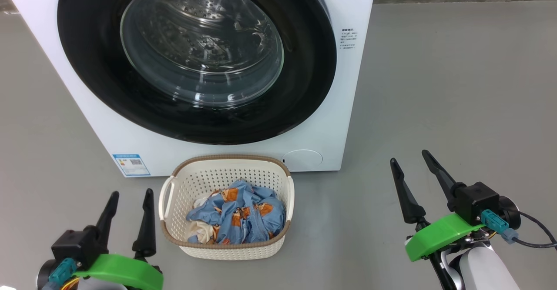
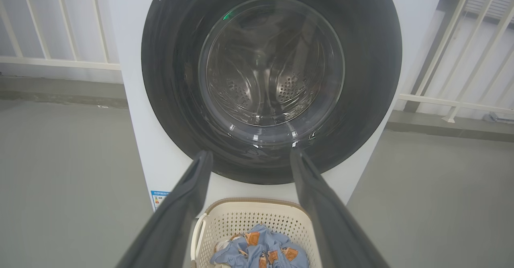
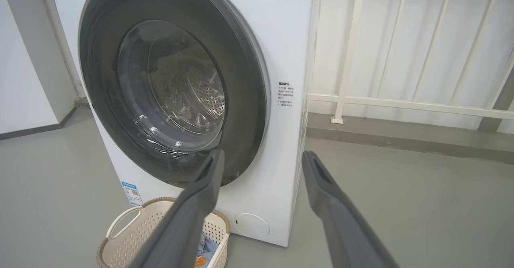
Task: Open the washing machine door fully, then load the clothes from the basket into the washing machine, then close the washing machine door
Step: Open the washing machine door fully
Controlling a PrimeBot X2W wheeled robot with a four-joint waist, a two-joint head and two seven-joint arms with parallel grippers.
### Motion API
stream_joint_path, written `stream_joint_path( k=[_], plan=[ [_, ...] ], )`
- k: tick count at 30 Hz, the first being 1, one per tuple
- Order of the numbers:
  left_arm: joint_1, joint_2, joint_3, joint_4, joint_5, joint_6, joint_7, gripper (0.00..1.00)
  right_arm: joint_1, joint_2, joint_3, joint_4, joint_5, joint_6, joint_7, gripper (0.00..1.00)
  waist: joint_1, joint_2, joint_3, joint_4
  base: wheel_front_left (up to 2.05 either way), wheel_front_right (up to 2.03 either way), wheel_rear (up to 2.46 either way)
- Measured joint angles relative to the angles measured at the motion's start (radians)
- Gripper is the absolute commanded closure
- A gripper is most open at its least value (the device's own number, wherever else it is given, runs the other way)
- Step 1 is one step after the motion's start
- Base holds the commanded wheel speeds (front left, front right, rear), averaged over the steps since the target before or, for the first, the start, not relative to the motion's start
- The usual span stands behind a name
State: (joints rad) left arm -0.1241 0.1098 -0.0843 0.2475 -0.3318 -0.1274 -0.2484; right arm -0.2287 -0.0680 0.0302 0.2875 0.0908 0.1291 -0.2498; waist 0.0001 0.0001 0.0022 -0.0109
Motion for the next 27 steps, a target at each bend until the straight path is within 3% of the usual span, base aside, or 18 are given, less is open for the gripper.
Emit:
stream_joint_path(
  k=[11,27],
  plan=[
    [-0.005,0.004,-0.006,0.000,-0.010,0.001,0.000,0.00,-0.009,-0.001,-0.031,0.006,0.030,0.000,0.000,0.00,0.0000,0.0000,0.025,0.005,0.00,0.00,0.00],
    [-0.057,0.006,-0.005,-0.050,-0.016,0.009,-0.007,0.00,-0.201,-0.067,-0.109,0.015,0.137,0.000,0.000,0.03,-0.0001,0.0000,0.121,0.037,0.00,0.00,0.00]
  ],
)
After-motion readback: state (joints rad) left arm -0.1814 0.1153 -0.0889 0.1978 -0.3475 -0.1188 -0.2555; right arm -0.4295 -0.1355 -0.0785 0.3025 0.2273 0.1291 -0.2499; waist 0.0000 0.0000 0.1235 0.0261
